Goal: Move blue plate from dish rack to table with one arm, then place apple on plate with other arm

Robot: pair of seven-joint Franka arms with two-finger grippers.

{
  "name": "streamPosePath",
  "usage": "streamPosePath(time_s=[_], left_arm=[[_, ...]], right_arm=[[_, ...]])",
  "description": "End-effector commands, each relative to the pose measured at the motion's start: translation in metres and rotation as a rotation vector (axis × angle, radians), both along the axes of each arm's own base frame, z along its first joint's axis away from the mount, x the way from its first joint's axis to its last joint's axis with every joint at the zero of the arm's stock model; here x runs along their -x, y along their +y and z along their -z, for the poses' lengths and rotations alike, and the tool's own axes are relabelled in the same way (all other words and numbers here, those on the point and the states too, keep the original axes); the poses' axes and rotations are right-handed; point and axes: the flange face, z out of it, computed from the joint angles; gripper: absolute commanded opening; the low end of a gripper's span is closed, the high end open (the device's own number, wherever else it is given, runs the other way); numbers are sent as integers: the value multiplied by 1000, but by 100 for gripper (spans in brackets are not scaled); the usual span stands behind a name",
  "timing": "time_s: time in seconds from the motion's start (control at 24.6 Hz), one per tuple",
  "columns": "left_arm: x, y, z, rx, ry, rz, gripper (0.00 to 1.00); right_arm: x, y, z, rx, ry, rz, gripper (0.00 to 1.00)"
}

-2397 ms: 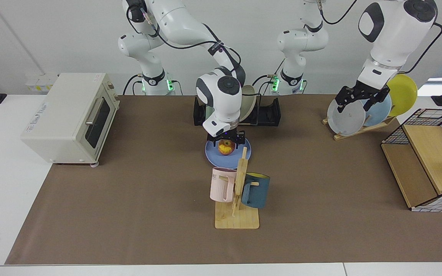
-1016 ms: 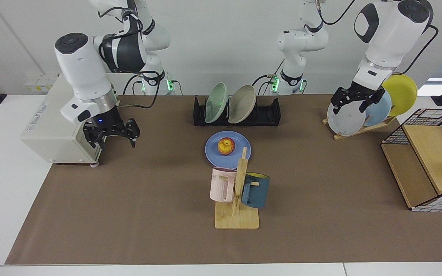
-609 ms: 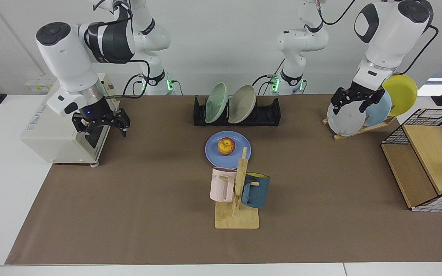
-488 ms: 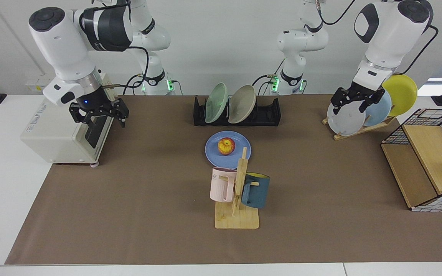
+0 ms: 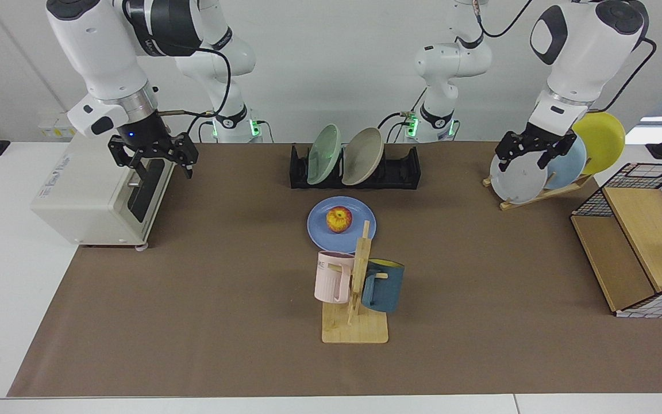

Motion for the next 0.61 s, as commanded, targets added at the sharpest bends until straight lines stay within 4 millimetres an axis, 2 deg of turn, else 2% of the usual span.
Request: streamPosePath(time_s=[0.0,0.41,0.57], left_arm=[[-2,-2,0,11,-8,-12,100],[-2,-2,0,11,-8,-12,100],[-2,-2,0,11,-8,-12,100]], right_arm=[[5,-1,-1,-6,7,18,100],[7,-8,5,0,54,29,100],[7,-8,1,3,50,28,100]])
